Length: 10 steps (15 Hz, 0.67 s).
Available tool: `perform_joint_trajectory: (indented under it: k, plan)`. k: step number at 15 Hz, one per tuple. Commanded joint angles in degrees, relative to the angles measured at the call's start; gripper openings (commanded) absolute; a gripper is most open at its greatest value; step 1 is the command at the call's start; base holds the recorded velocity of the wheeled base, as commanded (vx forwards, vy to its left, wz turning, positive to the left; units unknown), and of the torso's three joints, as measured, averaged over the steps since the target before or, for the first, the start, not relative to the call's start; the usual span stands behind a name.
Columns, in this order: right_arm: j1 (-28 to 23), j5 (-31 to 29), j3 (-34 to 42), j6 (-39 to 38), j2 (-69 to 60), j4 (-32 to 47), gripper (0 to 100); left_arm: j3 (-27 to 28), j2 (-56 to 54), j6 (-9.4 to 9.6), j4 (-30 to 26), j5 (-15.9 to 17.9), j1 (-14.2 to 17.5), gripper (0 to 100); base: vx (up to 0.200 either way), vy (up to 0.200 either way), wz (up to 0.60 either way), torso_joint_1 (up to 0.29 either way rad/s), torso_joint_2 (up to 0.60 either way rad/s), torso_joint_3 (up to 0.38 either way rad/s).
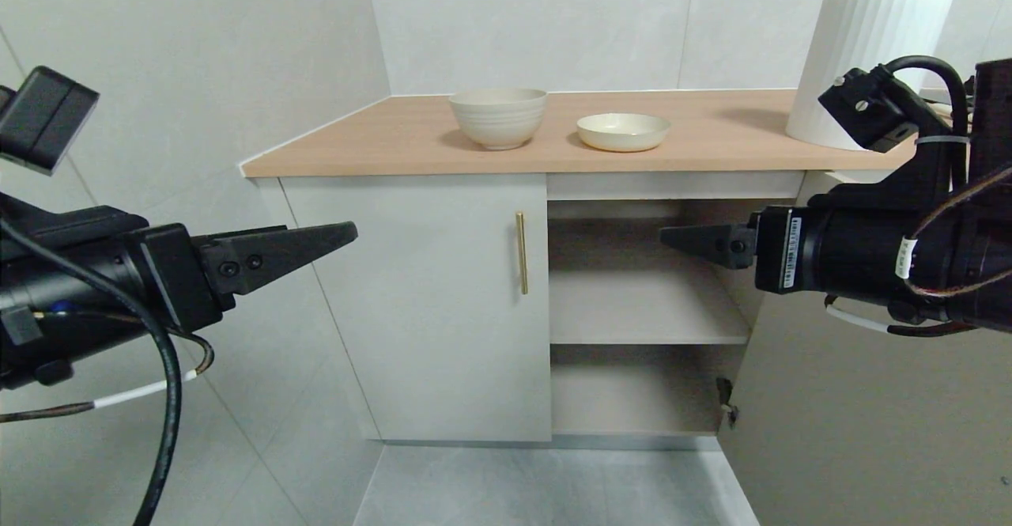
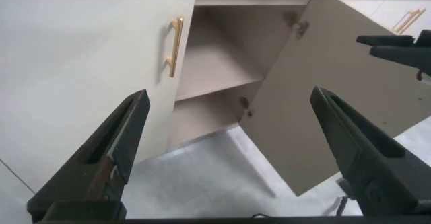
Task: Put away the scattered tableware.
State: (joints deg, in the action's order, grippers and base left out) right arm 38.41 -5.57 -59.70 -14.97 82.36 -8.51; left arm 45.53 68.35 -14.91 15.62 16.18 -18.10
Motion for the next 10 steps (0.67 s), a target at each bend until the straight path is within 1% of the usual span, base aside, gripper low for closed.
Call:
perform_joint_trajectory:
  k: [1, 3, 4, 6, 10]
  plan:
    - [0.08, -0.05, -0.07, 0.03, 0.17, -0.02, 100, 0.17, -0.33, -0.03, 0.03, -0.09, 0.0, 100, 0.0, 0.0, 0.0, 0.0, 0.0, 0.0]
    - [0.08, 0.03, -0.16, 0.03, 0.08, 0.07, 100, 0.52, -0.41, -0.03, 0.03, -0.97, 0.0, 100, 0.0, 0.0, 0.0, 0.0, 0.0, 0.0]
    - [0.17, -0.05, -0.16, -0.06, -0.01, 0.16, 100, 0.79, -0.24, -0.03, -0.15, -1.59, 0.7, 100, 0.0, 0.0, 0.0, 0.0, 0.0, 0.0]
    - [0.52, -0.05, -0.16, -0.15, -0.09, 0.77, 100, 1.4, -0.24, -0.03, -0.41, -1.5, 1.84, 100, 0.0, 0.0, 0.0, 0.0, 0.0, 0.0]
    - [0.52, -0.05, -0.77, -1.38, -0.18, 1.21, 100, 1.4, -0.24, -0.03, -0.32, -1.5, 2.02, 100, 0.2, 0.0, 0.0, 0.002, 0.0, 0.004]
